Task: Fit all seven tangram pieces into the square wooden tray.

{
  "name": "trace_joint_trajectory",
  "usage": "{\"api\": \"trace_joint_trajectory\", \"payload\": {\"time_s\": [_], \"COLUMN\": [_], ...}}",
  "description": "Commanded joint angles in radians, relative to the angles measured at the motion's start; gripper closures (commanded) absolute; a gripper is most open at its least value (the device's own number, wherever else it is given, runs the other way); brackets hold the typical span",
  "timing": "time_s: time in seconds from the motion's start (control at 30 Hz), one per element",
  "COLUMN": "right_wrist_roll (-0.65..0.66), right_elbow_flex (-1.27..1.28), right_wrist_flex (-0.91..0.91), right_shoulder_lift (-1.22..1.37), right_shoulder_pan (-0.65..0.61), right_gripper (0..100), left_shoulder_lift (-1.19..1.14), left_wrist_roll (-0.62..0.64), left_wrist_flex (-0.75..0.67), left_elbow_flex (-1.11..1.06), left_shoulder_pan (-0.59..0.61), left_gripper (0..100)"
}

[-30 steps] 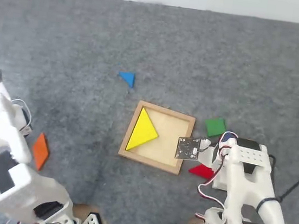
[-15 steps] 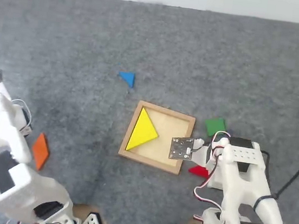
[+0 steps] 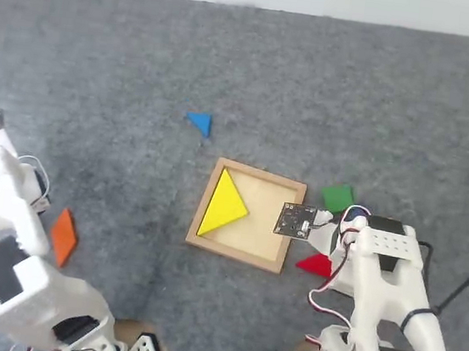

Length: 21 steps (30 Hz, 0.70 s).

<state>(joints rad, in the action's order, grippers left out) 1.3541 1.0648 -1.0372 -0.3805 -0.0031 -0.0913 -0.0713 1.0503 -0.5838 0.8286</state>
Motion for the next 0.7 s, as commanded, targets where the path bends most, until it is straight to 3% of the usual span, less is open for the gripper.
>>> {"api": "trace_joint_trajectory", "payload": {"time_s": [0.0,0.37,0.67], "right_wrist_roll": [-0.012,-0.008,-0.014], "right_elbow_flex": [-0.02,-0.02,-0.02], "right_wrist_flex": [0.013,0.015,0.01], "right_shoulder_lift": [0.001,0.001,0.001], "right_shoulder_pan": [-0.05,-0.068,-0.068], "right_gripper": [69.1,69.5,83.4], "left_shoulder_lift": [0.012,0.012,0.014], "left_wrist_roll": [-0.008,-0.008,-0.008], "left_wrist_flex": [0.0,0.0,0.0], "left_elbow_flex": [0.007,0.007,0.007], "left_shoulder_pan": [0.002,0.002,0.002], "left_gripper": [99,99,99]}}
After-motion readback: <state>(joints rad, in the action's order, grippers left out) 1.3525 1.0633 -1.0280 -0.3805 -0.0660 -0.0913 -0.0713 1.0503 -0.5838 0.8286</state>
